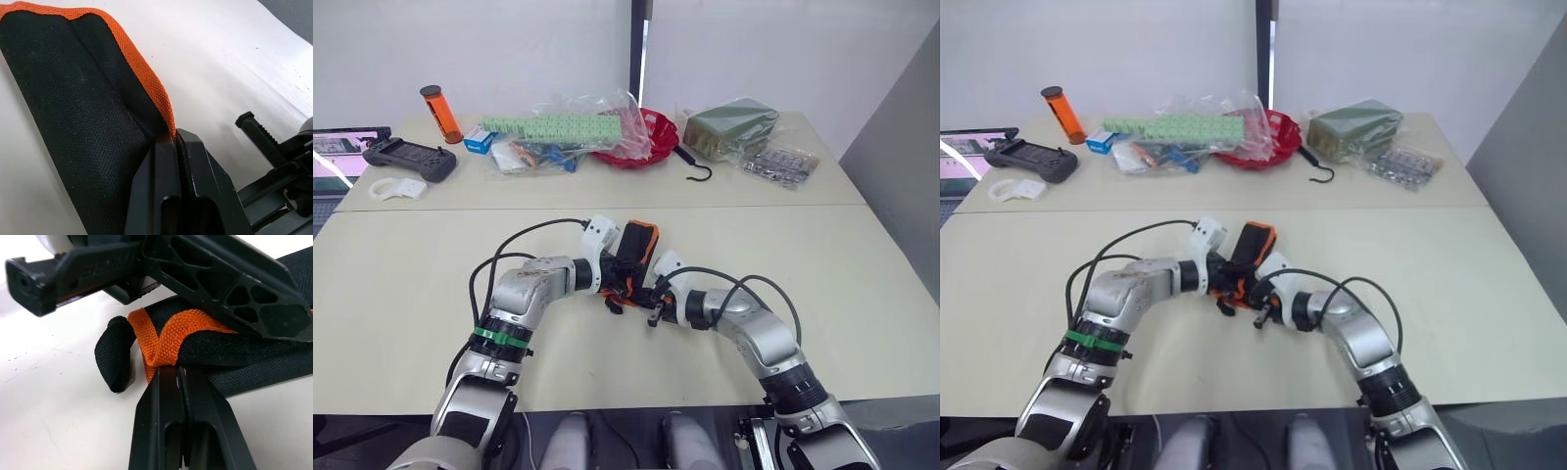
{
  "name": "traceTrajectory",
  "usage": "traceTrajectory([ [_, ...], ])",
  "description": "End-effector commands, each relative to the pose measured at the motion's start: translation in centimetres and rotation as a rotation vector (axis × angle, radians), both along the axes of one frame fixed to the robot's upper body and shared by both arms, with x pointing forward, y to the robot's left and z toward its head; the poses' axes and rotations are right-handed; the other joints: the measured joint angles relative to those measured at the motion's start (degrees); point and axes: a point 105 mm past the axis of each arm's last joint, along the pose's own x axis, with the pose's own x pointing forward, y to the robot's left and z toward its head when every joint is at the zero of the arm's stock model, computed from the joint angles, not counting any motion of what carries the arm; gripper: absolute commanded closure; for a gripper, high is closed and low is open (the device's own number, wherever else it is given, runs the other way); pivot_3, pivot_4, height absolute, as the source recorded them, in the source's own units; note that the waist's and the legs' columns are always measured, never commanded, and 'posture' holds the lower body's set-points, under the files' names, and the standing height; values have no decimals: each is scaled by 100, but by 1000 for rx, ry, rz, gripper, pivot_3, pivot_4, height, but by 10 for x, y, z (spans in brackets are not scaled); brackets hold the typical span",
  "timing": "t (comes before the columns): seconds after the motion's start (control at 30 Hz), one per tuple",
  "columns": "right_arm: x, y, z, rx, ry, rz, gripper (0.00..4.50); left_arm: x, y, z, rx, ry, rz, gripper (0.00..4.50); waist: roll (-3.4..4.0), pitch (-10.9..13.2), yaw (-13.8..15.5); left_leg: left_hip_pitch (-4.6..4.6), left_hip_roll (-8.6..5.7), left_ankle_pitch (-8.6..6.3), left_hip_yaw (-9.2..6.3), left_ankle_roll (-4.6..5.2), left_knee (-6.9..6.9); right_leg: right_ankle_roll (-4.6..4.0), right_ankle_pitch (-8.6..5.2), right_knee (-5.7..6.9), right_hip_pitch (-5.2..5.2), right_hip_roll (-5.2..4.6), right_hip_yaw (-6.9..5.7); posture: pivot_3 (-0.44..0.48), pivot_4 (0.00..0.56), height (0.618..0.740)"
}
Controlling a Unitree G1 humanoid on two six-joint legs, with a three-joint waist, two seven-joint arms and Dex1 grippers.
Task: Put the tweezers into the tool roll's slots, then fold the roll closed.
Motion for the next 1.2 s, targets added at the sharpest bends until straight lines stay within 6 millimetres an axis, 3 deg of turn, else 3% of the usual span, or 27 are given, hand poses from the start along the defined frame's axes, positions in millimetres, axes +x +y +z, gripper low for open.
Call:
traceTrajectory([
  [0.03,-7,-4,1,-1,8,12,4500,-3,9,-33,105,72,20,4488,0,-5,3,1,0,0,0,0,0,0,0,0,1,0,0,0,150,740],
  [0.4,-21,-29,47,107,-16,61,4500,-10,15,-36,89,92,1,4488,-1,-7,-15,5,1,0,0,1,0,3,-2,-1,7,0,0,0,150,740],
  [0.6,-5,-39,68,164,-53,17,4500,-15,18,-31,55,92,2,2608,-1,-7,-45,7,3,-1,0,1,-4,2,-2,0,4,2,1,0,150,740],
  [0.87,26,-34,88,227,-106,-62,4500,-18,26,-23,39,79,28,7,0,-8,-48,9,2,0,1,1,-2,1,-1,1,7,2,2,0,150,740],
  [1.0,50,-23,84,220,-125,-126,4500,-28,35,-21,23,86,25,7,1,-8,-114,16,9,0,2,1,-3,-1,1,7,5,7,3,0,150,740],
  [1.17,64,-12,71,190,-128,-140,4500,-36,41,-21,13,96,26,7,2,-9,-139,11,7,0,3,1,-16,-2,1,7,-5,3,3,0,150,740],
  [1.2,67,-8,68,187,-125,-137,4500,-36,42,-23,14,97,28,266,2,-9,-137,8,7,0,2,1,-16,-3,1,7,-6,3,3,0,150,740],
])
